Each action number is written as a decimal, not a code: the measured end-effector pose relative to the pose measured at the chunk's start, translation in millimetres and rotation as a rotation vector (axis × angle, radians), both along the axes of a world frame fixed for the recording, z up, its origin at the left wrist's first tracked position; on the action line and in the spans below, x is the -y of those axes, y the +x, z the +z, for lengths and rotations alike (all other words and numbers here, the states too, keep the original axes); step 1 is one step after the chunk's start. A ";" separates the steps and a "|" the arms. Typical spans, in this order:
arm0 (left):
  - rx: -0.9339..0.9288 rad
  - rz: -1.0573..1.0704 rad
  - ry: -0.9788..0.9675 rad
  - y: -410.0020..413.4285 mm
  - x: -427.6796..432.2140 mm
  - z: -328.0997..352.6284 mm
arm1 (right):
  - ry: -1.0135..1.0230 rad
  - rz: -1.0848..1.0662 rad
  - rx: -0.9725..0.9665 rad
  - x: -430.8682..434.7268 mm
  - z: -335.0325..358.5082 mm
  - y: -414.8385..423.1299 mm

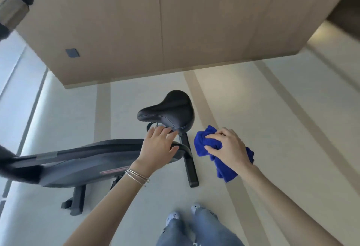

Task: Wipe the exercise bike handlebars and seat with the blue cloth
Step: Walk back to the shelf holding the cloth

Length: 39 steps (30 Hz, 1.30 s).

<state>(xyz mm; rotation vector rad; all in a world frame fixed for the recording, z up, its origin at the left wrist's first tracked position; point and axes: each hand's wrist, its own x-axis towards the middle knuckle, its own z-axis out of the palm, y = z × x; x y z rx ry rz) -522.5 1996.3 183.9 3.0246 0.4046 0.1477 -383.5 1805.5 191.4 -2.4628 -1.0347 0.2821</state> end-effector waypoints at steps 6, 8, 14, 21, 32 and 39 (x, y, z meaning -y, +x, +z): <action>-0.057 -0.225 0.002 42.1 39.9 -13.2 | -0.005 -0.256 -0.022 70.1 -3.8 6.6; -0.085 -0.288 0.006 58.0 56.6 -19.1 | -0.022 -0.324 -0.037 95.5 -6.4 8.0; -0.112 -0.454 -0.016 111.9 124.8 -28.5 | -0.033 -0.522 -0.065 175.4 -14.5 19.7; -0.228 -0.613 0.016 171.8 222.8 -25.8 | 0.016 -0.716 -0.069 272.9 -15.7 35.5; -0.265 -0.865 0.081 242.2 399.0 -28.9 | 0.029 -0.964 -0.118 435.7 -17.8 43.7; -0.263 -1.015 0.121 272.3 486.5 -21.8 | 0.018 -1.121 -0.125 508.6 -14.5 42.1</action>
